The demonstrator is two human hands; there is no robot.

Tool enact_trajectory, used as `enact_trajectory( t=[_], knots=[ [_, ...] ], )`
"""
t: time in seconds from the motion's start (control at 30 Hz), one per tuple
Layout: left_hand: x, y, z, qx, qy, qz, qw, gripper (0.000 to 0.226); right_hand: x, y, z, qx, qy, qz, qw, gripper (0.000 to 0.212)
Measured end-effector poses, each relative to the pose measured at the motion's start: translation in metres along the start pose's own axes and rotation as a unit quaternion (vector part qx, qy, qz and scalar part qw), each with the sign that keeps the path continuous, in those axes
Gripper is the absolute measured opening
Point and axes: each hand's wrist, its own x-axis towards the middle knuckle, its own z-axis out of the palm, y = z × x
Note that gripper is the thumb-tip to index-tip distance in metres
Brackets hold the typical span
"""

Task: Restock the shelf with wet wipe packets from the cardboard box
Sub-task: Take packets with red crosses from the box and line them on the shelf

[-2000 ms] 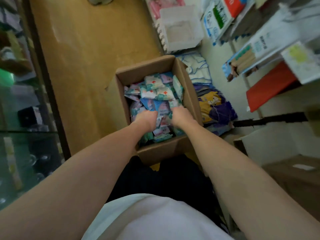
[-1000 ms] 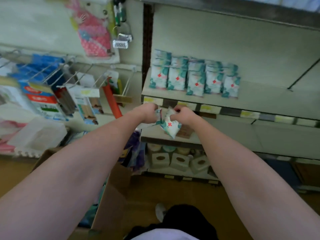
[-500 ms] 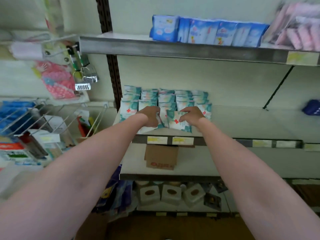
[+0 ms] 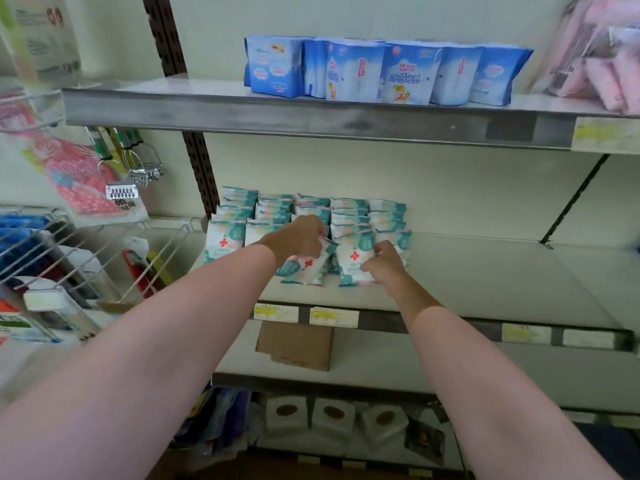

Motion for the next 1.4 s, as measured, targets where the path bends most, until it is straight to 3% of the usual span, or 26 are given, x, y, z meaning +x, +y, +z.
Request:
enact_trajectory(
  t=[0.13, 0.33, 0.5, 0.73, 0.87, 1.17, 1.33, 1.4],
  knots=[
    [0.011, 0.003, -0.003, -0.014, 0.0, -0.022, 1.0, 0.051, 0.008, -0.001, 0.005, -0.125, 0.011, -0.041, 0.991, 0.055],
    [0.017, 0.005, -0.007, 0.008, -0.011, -0.016, 1.0, 0.036, 0.013, 0.001, 0.009, -0.124, 0.037, -0.053, 0.99, 0.06],
    [0.024, 0.017, -0.008, -0.003, -0.039, -0.003, 0.999, 0.048, 0.016, 0.005, -0.005, -0.106, 0.043, -0.08, 0.99, 0.039],
    [0.031, 0.052, 0.002, -0.019, -0.078, 0.022, 0.996, 0.066, 0.018, 0.014, -0.045, -0.163, 0.063, -0.068, 0.982, 0.028],
    [0.037, 0.073, 0.014, -0.024, -0.078, 0.042, 0.996, 0.035, 0.013, 0.029, -0.069, -0.16, 0.076, -0.051, 0.983, 0.028],
    [0.048, 0.105, 0.041, -0.063, -0.093, 0.059, 0.992, 0.048, 0.011, 0.053, -0.095, -0.156, 0.076, -0.017, 0.985, 0.023],
    [0.054, 0.105, 0.054, -0.127, -0.035, 0.015, 0.991, 0.022, 0.017, 0.057, -0.098, -0.153, 0.076, -0.019, 0.985, 0.024],
    [0.057, 0.101, 0.057, -0.177, -0.009, -0.021, 0.984, 0.024, 0.019, 0.059, -0.099, -0.152, 0.076, -0.021, 0.985, 0.023]
  ],
)
